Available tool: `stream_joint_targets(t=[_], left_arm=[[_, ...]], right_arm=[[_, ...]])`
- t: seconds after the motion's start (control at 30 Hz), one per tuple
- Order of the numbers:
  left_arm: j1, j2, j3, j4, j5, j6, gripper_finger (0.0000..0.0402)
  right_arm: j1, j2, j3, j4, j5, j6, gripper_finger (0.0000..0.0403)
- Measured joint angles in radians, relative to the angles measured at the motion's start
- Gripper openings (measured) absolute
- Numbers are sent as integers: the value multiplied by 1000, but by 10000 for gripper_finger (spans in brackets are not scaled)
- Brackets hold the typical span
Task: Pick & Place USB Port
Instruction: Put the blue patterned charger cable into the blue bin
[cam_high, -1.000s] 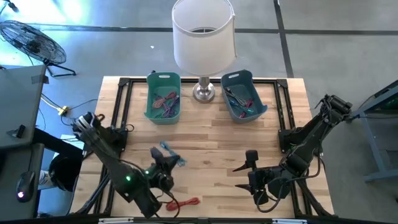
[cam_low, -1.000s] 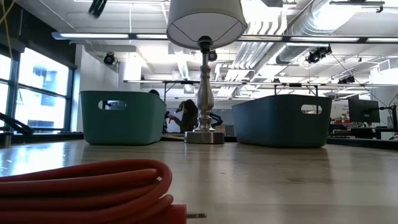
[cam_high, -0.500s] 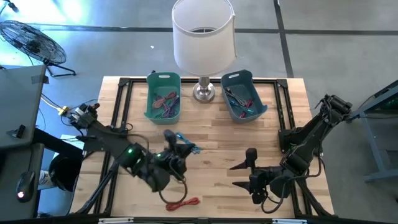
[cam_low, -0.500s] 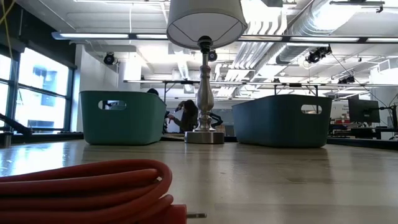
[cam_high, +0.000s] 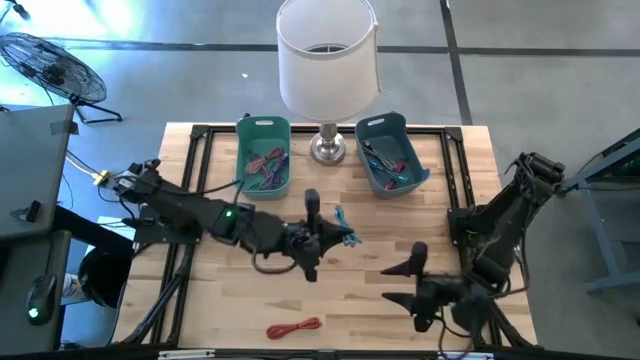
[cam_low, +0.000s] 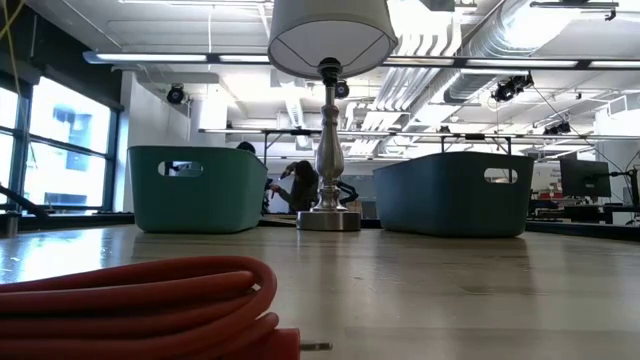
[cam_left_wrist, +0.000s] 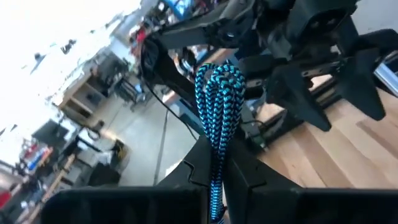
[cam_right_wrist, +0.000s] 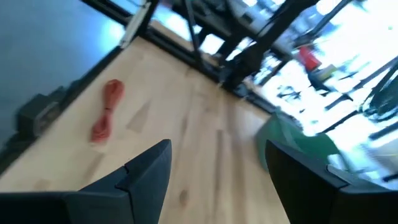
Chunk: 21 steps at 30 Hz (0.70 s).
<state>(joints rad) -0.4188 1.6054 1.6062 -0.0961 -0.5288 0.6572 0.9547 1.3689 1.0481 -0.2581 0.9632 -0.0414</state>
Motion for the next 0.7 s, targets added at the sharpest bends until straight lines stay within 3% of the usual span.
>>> stream_joint_targets(t=[0.17,0.33,0.5,0.7], left_arm=[[9,0,0,77,66,73,10],[6,0,1,207,233,162,10],[46,0,1,193,213,174,10],[129,8,1,213,450,47,10]], right_arm=[[78,0,0,-16,237,-31,252],[112,0,0,-14,454,-111,252],[77,0,0,-14,505,-159,252],[1,0,0,-7,508,-182,252]])
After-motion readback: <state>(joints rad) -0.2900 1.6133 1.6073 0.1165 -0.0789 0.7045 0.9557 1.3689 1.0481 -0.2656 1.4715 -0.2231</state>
